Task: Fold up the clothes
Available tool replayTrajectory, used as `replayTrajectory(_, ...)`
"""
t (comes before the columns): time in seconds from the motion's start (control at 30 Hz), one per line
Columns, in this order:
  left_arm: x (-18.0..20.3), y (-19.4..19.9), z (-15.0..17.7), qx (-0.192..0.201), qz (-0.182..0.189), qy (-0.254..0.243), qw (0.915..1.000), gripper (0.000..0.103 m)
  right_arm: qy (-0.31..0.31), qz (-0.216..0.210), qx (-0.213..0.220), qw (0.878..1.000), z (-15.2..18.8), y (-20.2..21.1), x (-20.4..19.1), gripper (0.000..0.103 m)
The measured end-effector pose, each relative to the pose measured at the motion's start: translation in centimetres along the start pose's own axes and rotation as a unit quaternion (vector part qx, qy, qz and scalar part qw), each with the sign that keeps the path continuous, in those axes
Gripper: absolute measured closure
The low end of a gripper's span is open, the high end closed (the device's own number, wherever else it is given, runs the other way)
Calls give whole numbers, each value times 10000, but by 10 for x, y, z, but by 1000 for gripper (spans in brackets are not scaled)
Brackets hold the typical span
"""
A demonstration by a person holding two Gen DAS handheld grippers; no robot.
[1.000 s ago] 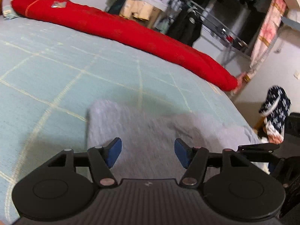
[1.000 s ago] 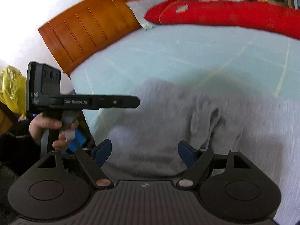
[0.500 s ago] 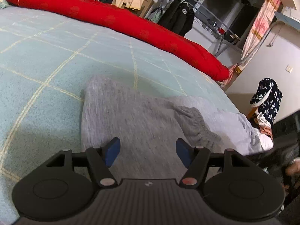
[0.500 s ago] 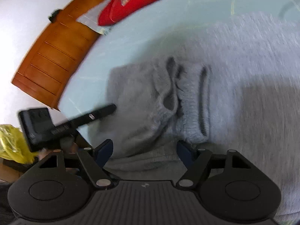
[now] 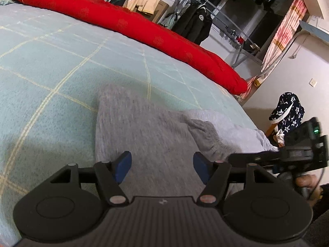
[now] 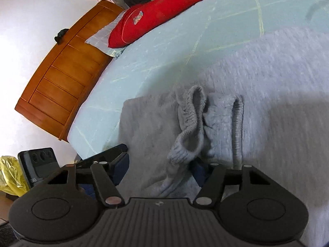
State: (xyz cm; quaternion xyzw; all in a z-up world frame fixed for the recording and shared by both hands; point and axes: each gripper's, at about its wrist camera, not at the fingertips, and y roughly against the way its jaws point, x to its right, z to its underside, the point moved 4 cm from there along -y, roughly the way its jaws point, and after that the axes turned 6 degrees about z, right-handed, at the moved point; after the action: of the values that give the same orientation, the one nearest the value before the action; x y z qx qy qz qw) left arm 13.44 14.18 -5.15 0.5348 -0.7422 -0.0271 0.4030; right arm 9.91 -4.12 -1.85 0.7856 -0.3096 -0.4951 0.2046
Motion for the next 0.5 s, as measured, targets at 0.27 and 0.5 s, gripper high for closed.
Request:
replayTrajectory(0.27,-8,-4,0,-32,153,158,9998,37,-552,-101,153,9983,2,-13,27,83)
replayTrajectory(0.5,8,12,-4,39,237,-82,9997,34,204,-14,392,9990,0,26,-22,84)
